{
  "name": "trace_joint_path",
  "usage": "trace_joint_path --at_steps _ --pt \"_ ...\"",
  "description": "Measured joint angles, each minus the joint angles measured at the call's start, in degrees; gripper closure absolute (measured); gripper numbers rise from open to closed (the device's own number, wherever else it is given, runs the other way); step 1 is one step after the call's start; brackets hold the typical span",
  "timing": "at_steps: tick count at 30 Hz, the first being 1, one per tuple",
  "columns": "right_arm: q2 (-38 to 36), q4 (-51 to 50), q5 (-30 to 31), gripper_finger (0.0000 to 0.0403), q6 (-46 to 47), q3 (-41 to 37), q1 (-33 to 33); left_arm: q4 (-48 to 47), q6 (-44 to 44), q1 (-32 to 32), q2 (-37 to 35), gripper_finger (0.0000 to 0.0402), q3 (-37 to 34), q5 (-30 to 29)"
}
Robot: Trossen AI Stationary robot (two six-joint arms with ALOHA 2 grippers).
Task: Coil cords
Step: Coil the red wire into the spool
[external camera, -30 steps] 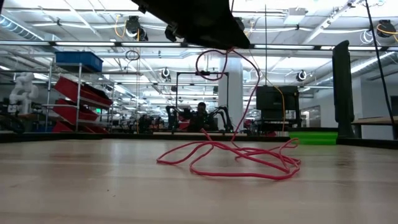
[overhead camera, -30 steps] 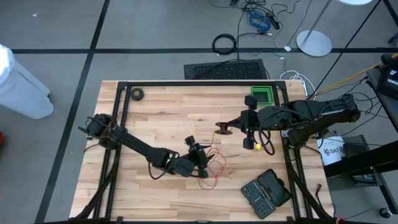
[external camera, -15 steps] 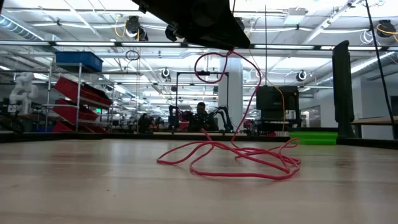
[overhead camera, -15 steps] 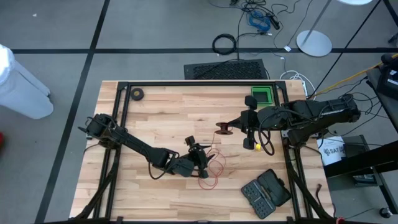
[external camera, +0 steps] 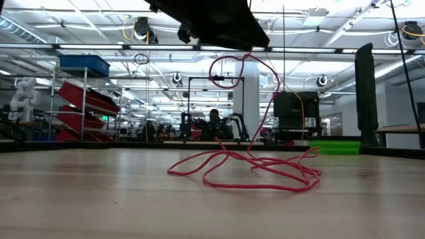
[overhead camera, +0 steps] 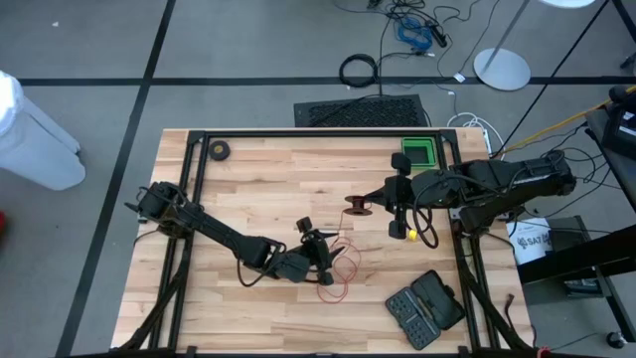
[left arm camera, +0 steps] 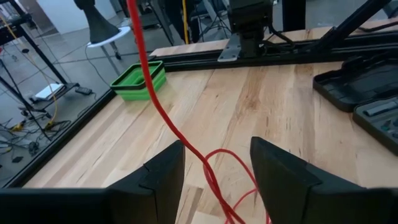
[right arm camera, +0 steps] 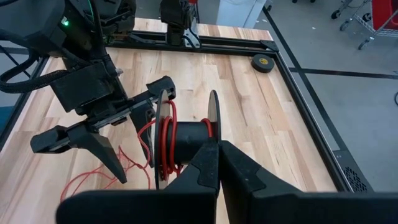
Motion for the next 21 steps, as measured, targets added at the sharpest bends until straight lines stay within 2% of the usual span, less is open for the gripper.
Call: trace_joint_path --at_steps 21 --pt "1.2 0.1 0.0 0.0403 0.0 0.0 0.0 -0.4 1.1 0.0 0.0 0.0393 0.0 0.0"
